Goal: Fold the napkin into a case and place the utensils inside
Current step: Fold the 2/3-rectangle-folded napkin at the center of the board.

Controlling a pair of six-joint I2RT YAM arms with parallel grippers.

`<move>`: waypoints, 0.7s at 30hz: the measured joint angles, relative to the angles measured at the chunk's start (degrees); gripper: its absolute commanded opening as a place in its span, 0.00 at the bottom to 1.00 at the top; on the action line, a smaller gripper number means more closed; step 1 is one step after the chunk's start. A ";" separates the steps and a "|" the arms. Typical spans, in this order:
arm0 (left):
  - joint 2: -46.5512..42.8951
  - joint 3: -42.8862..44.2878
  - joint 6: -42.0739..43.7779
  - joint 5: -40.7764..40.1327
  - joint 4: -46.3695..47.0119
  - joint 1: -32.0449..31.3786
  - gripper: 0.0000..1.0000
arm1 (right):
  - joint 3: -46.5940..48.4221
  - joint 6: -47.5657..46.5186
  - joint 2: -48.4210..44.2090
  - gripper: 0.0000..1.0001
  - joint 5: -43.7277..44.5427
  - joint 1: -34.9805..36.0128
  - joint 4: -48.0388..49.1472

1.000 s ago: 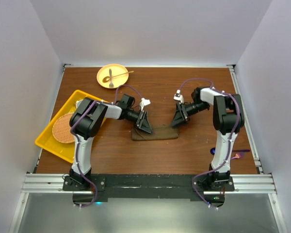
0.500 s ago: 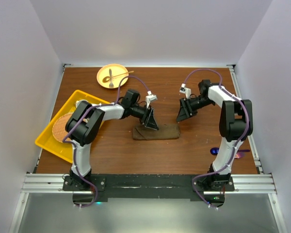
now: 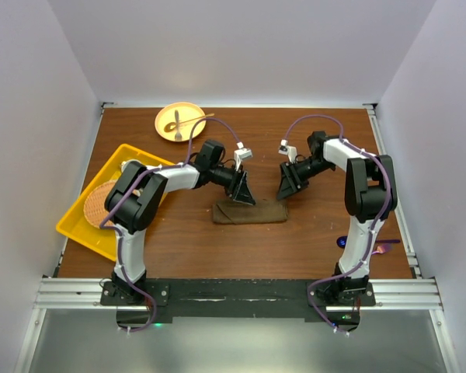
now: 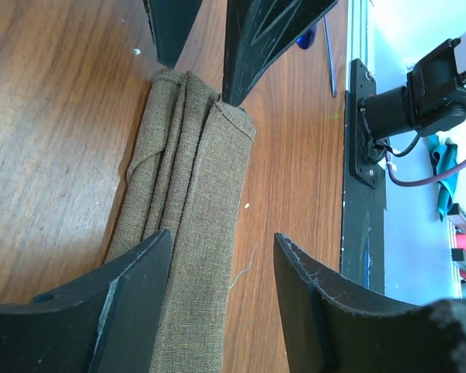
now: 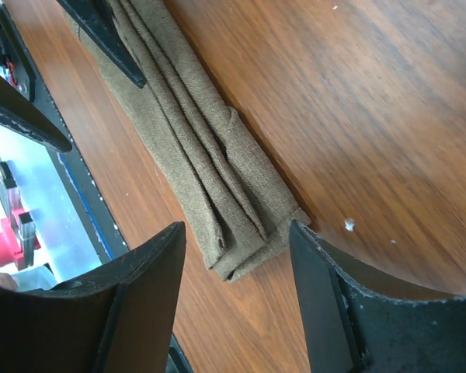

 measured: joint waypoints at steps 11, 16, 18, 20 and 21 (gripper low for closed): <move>0.00 0.79 2.21 -0.20 -0.96 -0.20 0.73 | 0.46 -1.81 0.04 0.46 -1.73 1.07 -3.15; 0.00 0.90 9.60 -2.51 -1.88 -1.70 0.75 | 0.57 -2.45 0.04 0.42 -2.60 1.07 -4.48; 0.00 0.90 12.57 -3.96 -1.68 -2.86 0.75 | 0.57 -2.64 0.04 0.41 -3.19 1.07 -4.98; 0.00 1.07 14.97 -5.31 -1.16 -3.82 0.75 | 0.57 -2.91 0.04 0.40 -3.37 1.07 -5.49; 0.00 1.29 16.04 -5.92 -1.01 -4.31 0.75 | 0.57 -3.04 0.04 0.40 -3.45 1.07 -5.73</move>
